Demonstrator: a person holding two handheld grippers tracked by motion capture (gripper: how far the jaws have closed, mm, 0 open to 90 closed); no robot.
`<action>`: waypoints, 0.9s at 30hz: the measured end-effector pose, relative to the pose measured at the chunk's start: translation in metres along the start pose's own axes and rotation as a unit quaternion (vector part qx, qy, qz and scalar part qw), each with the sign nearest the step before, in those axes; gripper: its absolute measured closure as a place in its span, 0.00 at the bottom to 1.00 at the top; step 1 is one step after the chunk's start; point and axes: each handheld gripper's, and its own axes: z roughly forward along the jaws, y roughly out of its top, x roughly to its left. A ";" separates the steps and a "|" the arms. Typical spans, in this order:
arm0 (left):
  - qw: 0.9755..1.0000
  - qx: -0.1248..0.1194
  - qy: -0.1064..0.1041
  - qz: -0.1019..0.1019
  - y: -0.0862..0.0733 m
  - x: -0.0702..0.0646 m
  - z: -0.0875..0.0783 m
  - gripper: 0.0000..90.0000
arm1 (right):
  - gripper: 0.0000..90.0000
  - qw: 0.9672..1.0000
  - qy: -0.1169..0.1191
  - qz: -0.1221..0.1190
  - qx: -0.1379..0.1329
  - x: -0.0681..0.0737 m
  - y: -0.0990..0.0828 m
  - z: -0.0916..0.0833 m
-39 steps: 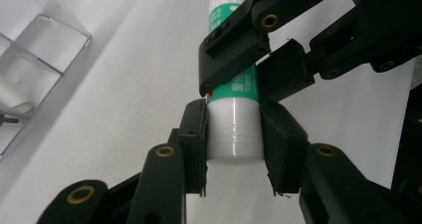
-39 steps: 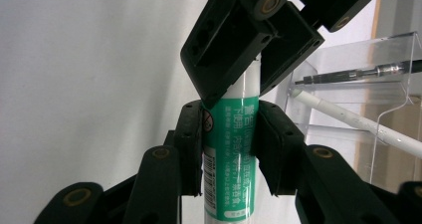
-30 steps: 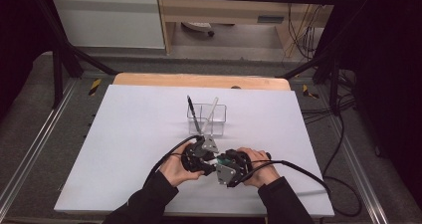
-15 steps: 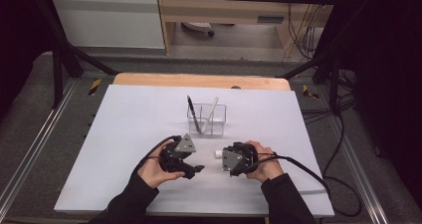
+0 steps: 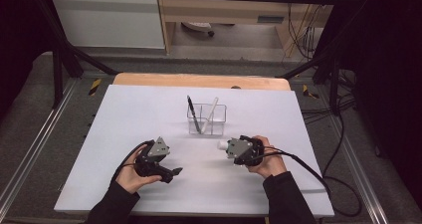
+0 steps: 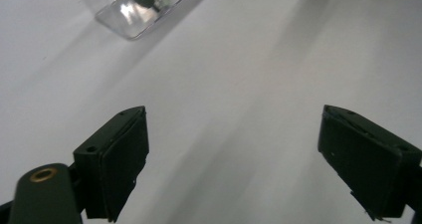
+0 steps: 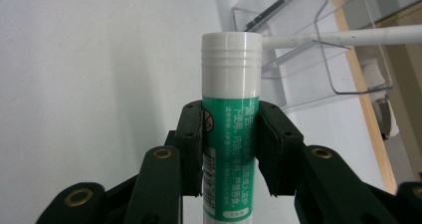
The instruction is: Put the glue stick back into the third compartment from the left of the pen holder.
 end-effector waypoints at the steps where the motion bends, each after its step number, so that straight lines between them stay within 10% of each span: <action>1: 1.000 0.000 0.004 -0.004 -0.003 0.002 -0.001 0.12 | 0.73 1.000 -0.001 0.006 -0.001 -0.002 -0.001 -0.001; 12: 0.999 -0.003 0.031 -0.045 -0.039 0.020 -0.016 0.10 | 0.73 0.994 -0.019 0.101 -0.023 -0.019 -0.007 -0.004; 27: 0.995 -0.015 0.058 -0.080 -0.066 0.034 -0.032 0.10 | 0.73 0.956 -0.049 0.266 -0.111 -0.046 -0.001 -0.005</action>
